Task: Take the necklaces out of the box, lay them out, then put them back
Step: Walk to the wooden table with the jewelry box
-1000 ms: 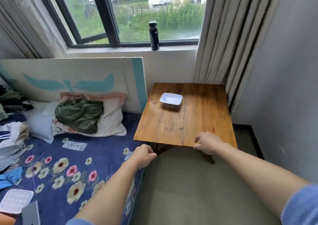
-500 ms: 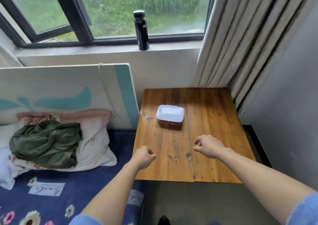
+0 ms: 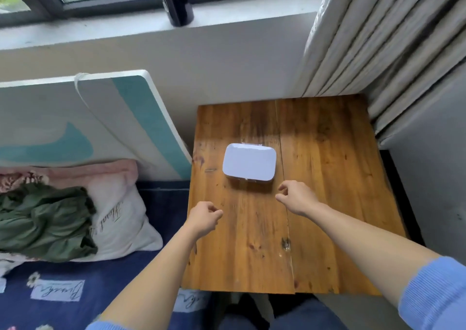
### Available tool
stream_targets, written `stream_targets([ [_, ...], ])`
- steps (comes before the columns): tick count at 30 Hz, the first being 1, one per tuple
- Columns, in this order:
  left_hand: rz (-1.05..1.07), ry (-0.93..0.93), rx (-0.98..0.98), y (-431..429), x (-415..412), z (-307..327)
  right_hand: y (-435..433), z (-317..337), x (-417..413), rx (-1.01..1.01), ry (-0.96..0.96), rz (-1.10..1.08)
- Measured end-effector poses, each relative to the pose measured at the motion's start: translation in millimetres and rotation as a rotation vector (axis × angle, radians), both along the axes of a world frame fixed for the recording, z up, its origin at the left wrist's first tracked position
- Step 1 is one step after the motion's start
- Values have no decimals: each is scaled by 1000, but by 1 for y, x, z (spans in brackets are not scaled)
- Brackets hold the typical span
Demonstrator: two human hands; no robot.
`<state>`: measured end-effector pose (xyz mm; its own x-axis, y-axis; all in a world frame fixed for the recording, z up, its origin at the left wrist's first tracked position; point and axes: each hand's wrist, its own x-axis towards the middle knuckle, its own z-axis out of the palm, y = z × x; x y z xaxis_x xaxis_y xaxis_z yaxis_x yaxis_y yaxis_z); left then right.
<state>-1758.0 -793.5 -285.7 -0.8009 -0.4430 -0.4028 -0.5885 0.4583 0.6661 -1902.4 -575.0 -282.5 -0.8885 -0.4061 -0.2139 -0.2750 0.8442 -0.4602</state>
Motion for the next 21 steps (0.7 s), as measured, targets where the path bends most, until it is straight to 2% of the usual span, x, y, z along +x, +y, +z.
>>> stream_targets([
  [5, 42, 100, 21, -59, -99, 15, -47, 4, -70, -95, 19, -203],
  [11, 168, 126, 160, -86, -208, -11, -78, -17, -128, -232, -38, -361],
  [16, 185, 71, 227, -96, -278, -46, -112, -57, -177, -399, -156, -374],
  [19, 175, 35, 202, -90, -302, -69, -119, -83, -207, -421, -215, -394],
  [21, 107, -22, 155, -84, -306, -90, -118, -104, -222, -368, -266, -377],
])
